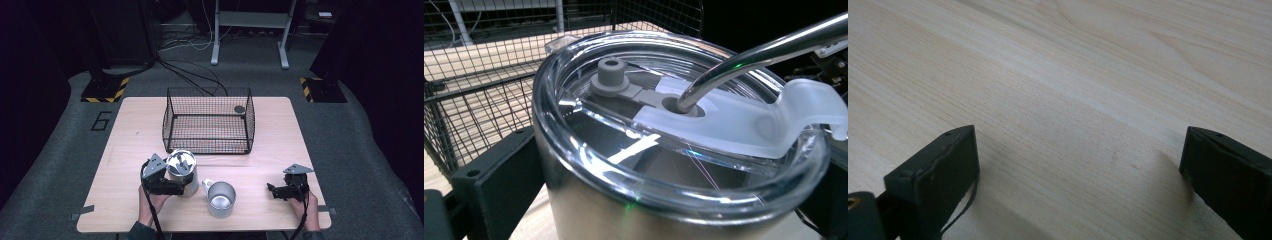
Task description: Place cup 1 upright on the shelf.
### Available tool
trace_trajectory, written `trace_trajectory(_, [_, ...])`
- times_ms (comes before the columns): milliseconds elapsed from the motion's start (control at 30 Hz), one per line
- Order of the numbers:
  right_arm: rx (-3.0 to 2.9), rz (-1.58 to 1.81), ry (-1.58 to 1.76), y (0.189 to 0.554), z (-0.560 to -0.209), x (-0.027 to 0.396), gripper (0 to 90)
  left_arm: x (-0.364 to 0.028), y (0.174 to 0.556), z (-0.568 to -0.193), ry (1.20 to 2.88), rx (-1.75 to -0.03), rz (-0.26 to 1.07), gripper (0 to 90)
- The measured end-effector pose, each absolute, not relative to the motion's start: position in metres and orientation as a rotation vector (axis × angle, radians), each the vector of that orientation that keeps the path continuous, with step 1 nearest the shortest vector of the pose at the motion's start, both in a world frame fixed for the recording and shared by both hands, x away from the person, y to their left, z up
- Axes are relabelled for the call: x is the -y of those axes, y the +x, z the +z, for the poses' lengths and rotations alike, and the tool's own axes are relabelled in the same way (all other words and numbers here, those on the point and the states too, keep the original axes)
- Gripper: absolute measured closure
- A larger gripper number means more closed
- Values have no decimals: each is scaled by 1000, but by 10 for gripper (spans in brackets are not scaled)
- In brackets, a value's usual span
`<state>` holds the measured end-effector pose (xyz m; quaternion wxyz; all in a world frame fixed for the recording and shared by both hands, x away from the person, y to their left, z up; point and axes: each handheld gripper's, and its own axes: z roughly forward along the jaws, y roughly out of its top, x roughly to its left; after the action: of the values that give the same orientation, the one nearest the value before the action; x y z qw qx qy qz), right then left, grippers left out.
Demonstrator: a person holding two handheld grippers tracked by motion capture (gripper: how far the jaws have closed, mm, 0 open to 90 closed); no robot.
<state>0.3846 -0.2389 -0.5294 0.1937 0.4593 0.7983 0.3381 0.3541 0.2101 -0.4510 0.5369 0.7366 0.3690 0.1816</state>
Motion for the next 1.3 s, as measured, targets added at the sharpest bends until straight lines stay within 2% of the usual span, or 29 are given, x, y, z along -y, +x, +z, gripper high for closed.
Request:
trace_trajectory(233, [-2239,948,1288,385,-529,239,19,-206,356,-453,1746,-879,437,0])
trace_trajectory(533, [-2239,948,1288,385,-529,239,20,-202,353,-447,1783,-836,536,31])
trace_trajectory(1300, [-2240,948,1287,385,-529,239,19,-219,353,-425,1786,-822,589,37])
